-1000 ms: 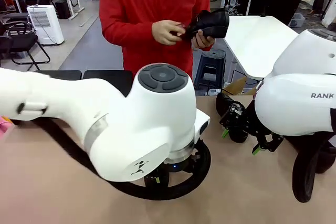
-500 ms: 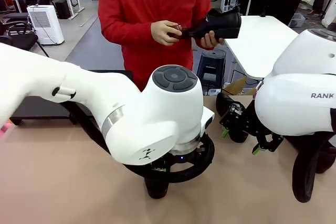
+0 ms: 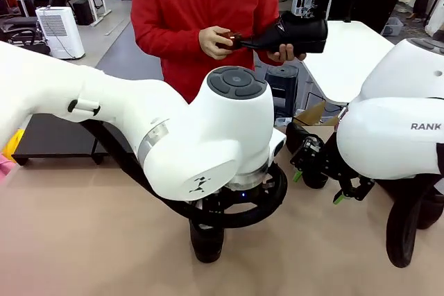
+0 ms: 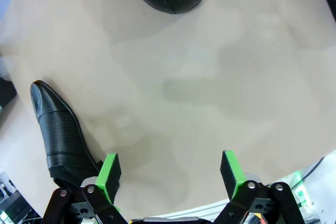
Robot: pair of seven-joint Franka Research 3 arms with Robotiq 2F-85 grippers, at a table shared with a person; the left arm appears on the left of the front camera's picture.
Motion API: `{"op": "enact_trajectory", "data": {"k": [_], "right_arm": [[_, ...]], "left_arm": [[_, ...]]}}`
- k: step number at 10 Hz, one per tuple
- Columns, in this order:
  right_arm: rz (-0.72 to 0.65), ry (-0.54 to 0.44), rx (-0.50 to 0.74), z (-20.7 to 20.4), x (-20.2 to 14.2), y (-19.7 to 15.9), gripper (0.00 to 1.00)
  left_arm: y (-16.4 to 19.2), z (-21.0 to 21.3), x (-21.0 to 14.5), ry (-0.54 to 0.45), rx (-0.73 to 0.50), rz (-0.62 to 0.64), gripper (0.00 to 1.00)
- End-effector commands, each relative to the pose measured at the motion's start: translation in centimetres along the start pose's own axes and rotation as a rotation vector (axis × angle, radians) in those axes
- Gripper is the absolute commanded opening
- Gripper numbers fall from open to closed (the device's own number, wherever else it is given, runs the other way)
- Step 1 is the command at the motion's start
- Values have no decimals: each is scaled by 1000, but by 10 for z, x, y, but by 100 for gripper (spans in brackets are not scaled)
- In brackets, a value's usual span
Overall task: Organize the shoes by placing them on the stand.
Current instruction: Place the Shoe from the middle of the table onto the Shoes Stand.
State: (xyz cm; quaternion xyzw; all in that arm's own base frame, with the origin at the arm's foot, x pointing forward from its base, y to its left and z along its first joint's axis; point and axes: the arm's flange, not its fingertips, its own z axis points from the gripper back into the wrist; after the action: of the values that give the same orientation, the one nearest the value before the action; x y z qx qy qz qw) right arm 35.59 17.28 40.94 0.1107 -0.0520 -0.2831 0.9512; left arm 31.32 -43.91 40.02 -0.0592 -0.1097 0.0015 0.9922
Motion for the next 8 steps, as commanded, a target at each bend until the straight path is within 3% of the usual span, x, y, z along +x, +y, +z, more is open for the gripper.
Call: {"op": "enact_trajectory", "data": {"k": [1, 8], "right_arm": [[22, -3, 12, 1, 2, 0, 100], [22, -3, 12, 1, 2, 0, 100]], "left_arm": [[-3, -23, 13, -12, -5, -19, 100], [4, -55, 19, -53, 55, -49, 100]]}}
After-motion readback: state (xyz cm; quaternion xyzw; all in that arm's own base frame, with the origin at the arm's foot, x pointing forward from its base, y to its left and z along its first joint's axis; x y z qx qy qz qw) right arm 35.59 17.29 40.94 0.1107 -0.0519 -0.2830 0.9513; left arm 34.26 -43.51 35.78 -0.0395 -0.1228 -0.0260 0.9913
